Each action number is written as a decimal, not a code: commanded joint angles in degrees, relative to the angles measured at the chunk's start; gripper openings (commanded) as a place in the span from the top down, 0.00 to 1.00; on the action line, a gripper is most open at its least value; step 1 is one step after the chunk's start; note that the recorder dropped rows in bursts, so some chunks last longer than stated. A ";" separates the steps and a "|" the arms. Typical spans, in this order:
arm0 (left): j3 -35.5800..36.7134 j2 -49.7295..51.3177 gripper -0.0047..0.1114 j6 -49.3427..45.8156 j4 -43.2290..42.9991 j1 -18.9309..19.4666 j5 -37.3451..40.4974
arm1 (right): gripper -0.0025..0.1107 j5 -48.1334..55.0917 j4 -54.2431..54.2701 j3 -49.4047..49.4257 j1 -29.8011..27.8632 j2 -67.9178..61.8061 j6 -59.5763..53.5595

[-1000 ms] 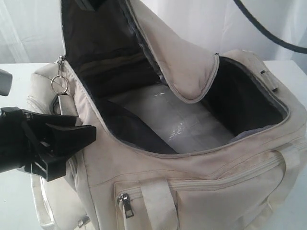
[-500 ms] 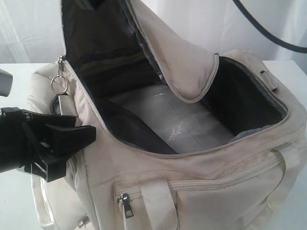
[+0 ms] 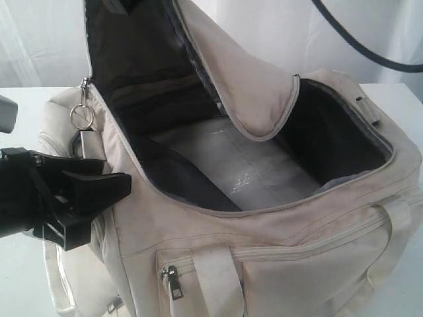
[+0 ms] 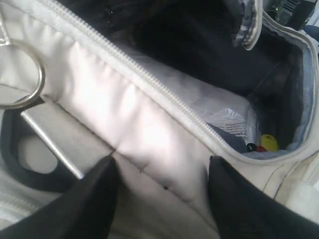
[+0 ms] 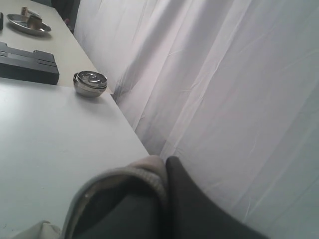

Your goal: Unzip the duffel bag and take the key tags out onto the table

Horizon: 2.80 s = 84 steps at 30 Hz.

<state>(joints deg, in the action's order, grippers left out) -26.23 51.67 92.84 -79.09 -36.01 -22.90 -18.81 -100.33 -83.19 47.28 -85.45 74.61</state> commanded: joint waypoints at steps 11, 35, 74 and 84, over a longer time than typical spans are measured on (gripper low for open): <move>0.40 -0.22 0.45 0.29 -0.65 -0.11 1.56 | 0.98 8.47 4.36 -1.13 0.13 1.54 0.94; 0.40 -0.22 0.45 0.29 -1.34 -0.11 1.31 | 0.38 12.64 0.38 -0.74 0.02 -23.64 31.70; 0.40 -0.22 0.45 0.29 -1.46 -0.11 1.48 | 0.39 -3.98 0.38 32.66 -5.58 2.85 10.40; 0.40 -0.22 0.45 0.29 -1.46 -0.11 1.48 | 0.46 2.89 0.38 38.69 -5.47 -1.10 -2.79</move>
<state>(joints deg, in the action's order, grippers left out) -26.23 51.67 92.84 -79.56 -36.01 -21.72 -19.49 -99.95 -44.83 42.02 -84.45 76.53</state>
